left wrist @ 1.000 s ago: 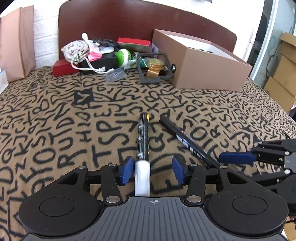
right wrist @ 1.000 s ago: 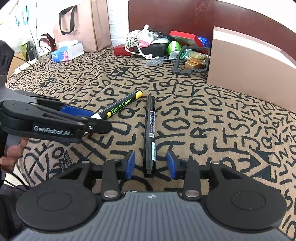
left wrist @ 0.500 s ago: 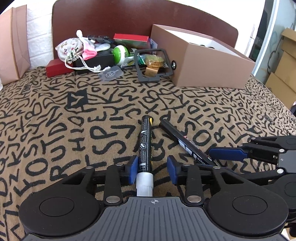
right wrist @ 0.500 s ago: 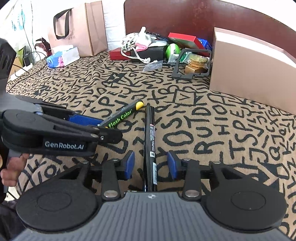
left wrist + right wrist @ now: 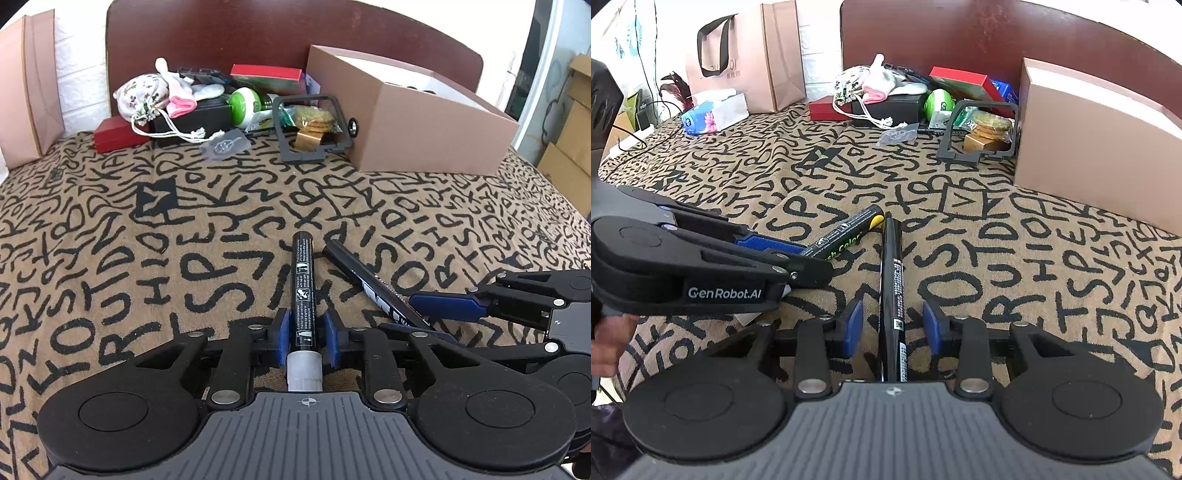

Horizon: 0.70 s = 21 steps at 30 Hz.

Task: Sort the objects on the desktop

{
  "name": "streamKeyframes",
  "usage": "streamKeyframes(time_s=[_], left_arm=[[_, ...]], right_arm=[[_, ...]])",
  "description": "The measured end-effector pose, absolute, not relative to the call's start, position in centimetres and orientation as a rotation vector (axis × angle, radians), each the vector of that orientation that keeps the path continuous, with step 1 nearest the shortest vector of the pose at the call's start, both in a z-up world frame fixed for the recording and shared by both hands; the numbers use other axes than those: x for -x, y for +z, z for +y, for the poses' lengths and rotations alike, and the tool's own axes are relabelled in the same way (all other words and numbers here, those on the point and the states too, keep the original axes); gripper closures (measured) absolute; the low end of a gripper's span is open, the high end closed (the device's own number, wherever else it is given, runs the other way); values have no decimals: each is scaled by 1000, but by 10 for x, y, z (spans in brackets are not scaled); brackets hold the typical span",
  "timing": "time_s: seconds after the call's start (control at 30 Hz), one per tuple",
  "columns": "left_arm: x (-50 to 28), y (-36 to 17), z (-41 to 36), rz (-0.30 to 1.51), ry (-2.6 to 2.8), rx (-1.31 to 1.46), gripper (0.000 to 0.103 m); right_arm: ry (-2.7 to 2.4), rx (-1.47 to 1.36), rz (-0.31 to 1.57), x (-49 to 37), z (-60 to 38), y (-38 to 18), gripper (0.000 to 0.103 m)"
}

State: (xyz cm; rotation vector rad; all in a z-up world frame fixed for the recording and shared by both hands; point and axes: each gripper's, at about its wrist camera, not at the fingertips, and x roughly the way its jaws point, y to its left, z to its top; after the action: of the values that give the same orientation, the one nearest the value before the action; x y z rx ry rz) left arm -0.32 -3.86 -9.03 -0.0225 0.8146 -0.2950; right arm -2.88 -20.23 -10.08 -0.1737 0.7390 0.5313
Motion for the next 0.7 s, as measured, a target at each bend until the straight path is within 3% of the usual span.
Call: streamKeyframes(time_s=[0.1, 0.23, 0.27, 0.3, 0.37, 0.43, 0.47, 0.7], left_arm=[[2, -90, -38, 824, -293, 41, 66], [1, -91, -38, 826, -291, 34, 75], [1, -91, -39, 825, -289, 31, 75], [1, -91, -40, 821, -288, 26, 68], [0, -92, -41, 817, -285, 25, 68], [-1, -92, -43, 815, -282, 26, 73], [-1, -92, -44, 815, -279, 22, 87], [6, -89, -43, 823, -285, 44, 90]], right_arm=[[534, 168, 745, 27, -202, -101, 66], [536, 173, 751, 24, -201, -101, 68], [535, 170, 752, 24, -201, -102, 69], [535, 171, 751, 24, -200, -102, 70], [535, 171, 750, 24, -199, -102, 74], [541, 163, 752, 24, -199, -102, 81], [546, 159, 753, 24, -199, -102, 86], [567, 83, 769, 23, -207, -100, 86]])
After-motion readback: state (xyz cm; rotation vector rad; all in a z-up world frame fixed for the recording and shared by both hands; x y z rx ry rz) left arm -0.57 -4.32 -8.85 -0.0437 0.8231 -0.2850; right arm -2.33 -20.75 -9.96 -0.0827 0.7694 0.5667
